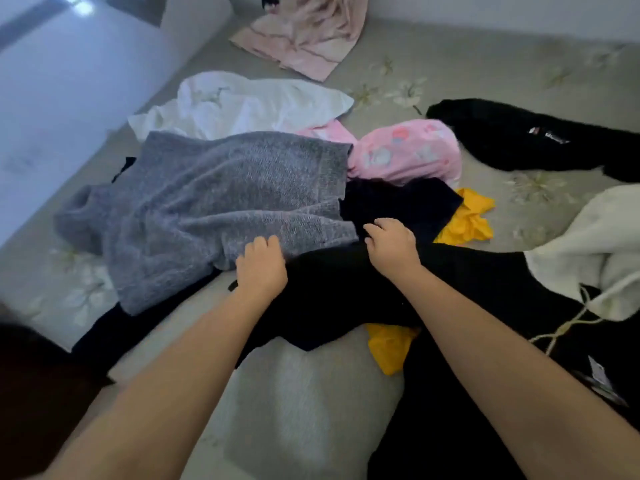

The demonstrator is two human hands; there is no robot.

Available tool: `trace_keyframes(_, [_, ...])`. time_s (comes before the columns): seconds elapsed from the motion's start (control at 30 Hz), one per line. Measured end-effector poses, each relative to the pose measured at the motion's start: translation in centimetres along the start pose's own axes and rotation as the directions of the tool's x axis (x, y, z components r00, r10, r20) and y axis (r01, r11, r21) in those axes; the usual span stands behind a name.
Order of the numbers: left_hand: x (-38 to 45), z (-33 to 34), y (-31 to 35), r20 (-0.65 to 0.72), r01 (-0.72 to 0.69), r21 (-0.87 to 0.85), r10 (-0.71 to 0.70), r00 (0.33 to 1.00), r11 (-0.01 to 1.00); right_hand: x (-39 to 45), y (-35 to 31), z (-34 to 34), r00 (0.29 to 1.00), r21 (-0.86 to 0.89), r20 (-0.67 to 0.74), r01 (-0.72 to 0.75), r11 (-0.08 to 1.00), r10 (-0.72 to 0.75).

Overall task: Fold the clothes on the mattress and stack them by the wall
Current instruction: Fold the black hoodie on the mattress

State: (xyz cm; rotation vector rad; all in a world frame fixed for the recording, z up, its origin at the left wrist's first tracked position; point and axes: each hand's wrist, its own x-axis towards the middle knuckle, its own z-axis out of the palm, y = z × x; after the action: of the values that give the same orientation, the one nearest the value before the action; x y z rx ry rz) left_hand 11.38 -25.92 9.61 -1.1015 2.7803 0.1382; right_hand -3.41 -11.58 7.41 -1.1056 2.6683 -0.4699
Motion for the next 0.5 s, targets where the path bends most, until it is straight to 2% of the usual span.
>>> trace_keyframes(0.07, [-0.9,4.3,-1.5,0.134,-0.022,0.011,0.020,0.991,1.000,-1.9,0.3,3.3,0.997,-0.014,0.080,-0.020,1.000,0.021])
trace_keyframes(0.17, [-3.3,9.8,-2.9,0.214,-0.050,-0.055,0.061,0.975,0.997,-5.7,2.3,7.2,0.980,-0.120,0.189,-0.034,0.992,0.057])
trace_keyframes(0.3, [-5.7,14.9,-5.2,0.330,0.054,-0.021,-0.044,0.943,0.998,-8.7,5.1,10.1,0.887,-0.356,0.433,0.006,0.934,0.159])
trace_keyframes(0.37, [-5.9,16.5,-6.7,0.357,0.122,0.008,-0.117,0.927,0.992,-9.2,5.8,11.3,0.866,-0.433,0.464,0.038,0.901,0.186])
trace_keyframes(0.43, [-5.5,17.3,-8.1,0.351,0.165,0.016,-0.161,0.922,0.986,-9.1,5.9,11.9,0.873,-0.477,0.444,0.039,0.878,0.202])
trace_keyframes(0.5, [-4.6,17.7,-9.3,0.312,0.123,-0.042,-0.104,0.944,0.992,-8.5,5.7,12.0,0.871,-0.485,0.443,0.034,0.874,0.212])
